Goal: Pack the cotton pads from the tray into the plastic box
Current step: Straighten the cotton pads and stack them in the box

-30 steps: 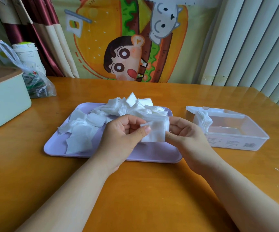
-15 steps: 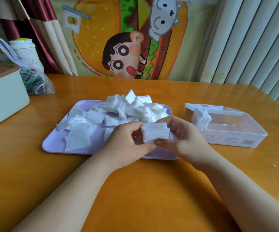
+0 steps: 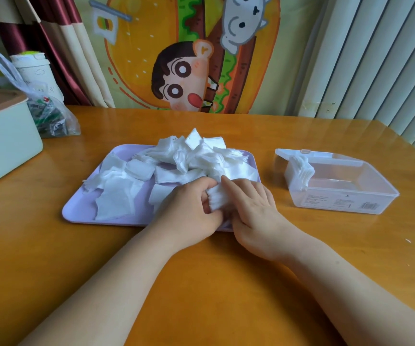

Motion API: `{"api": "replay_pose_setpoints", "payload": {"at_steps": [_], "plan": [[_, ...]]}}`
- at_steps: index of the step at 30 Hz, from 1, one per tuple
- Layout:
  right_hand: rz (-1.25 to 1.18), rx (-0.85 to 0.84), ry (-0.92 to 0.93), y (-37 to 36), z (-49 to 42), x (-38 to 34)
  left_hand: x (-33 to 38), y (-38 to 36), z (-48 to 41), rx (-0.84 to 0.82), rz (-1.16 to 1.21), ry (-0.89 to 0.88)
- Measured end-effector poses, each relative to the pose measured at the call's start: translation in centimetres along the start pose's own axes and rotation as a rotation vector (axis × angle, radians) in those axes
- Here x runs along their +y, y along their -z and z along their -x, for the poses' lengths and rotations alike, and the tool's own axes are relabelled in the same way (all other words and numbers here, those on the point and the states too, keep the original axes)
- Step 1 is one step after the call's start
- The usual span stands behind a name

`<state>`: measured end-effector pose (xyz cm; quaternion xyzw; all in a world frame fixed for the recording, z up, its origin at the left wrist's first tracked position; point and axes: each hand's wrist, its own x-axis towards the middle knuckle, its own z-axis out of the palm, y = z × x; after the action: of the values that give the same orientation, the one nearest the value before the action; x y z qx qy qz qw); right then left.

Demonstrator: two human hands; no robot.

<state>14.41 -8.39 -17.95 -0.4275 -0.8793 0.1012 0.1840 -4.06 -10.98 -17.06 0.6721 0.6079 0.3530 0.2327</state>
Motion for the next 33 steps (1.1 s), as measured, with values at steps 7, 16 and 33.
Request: {"api": "replay_pose_setpoints", "payload": {"at_steps": [7, 16, 33], "plan": [[-0.227, 0.206, -0.018, 1.3, 0.1, -1.0, 1.0, -0.2, 0.4, 0.132, 0.047, -0.002], [-1.072, 0.276, -0.282, 6.4, -0.5, -1.4, 4.5, 1.6, -1.0, 0.066, 0.487, -0.070], [-0.524, 0.321, -0.685, 17.6, -1.0, 8.8, 11.7, -5.7, -9.9, 0.039, 0.452, 0.047]]}}
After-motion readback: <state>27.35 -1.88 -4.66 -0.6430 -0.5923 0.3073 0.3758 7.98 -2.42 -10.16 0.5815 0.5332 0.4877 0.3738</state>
